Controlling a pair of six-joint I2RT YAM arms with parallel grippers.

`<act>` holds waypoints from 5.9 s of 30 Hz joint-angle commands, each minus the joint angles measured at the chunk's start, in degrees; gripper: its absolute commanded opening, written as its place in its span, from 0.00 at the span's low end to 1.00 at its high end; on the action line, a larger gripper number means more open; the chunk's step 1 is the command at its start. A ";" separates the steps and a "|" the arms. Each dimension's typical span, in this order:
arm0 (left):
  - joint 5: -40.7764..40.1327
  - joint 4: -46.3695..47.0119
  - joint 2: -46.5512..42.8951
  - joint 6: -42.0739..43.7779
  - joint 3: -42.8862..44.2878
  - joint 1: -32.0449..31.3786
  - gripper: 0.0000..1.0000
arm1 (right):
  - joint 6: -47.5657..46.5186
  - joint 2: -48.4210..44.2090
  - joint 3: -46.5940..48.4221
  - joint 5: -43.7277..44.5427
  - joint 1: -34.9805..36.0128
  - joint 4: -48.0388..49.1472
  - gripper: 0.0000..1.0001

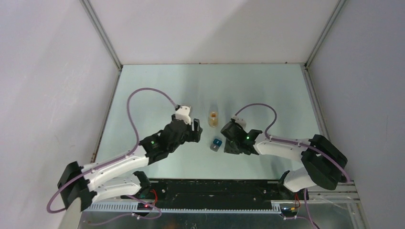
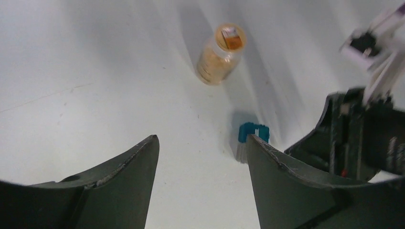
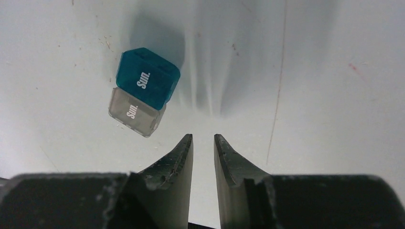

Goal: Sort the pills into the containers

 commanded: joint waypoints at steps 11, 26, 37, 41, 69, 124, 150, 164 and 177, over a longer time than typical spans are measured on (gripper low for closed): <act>-9.92 -8.90 -12.97 -9.13 1.30 3.81 0.75 | 2.70 12.95 12.90 3.23 6.21 -0.64 0.16; -10.78 -13.34 -17.23 -9.91 1.69 6.93 0.75 | -8.01 18.12 23.75 -3.25 3.90 3.33 0.21; -10.08 -12.25 -17.30 -10.54 1.67 7.85 0.77 | -39.55 14.76 22.31 -7.44 -1.10 -6.46 0.77; -9.38 -12.33 -16.73 -10.97 1.45 8.00 0.77 | -51.92 15.65 21.99 -14.49 -3.10 -5.71 0.79; -4.73 -12.55 -19.07 -12.07 -0.44 10.03 0.78 | -67.17 25.57 27.42 -16.06 -1.30 -0.36 0.50; 21.53 15.59 -6.37 -37.25 -9.70 10.93 0.38 | -33.66 -1.60 11.83 -26.86 -2.15 19.02 0.40; 21.47 7.46 -5.95 -31.51 -4.46 11.14 0.00 | -33.15 -0.40 14.51 -26.11 -3.16 11.53 0.60; 22.24 6.00 -7.96 -27.47 -3.52 11.82 0.00 | -31.03 -4.74 12.16 -25.22 -9.84 9.54 0.60; 24.08 6.10 -8.86 -26.49 -3.54 11.75 0.00 | -28.86 -4.48 8.15 -34.32 -11.01 18.94 0.44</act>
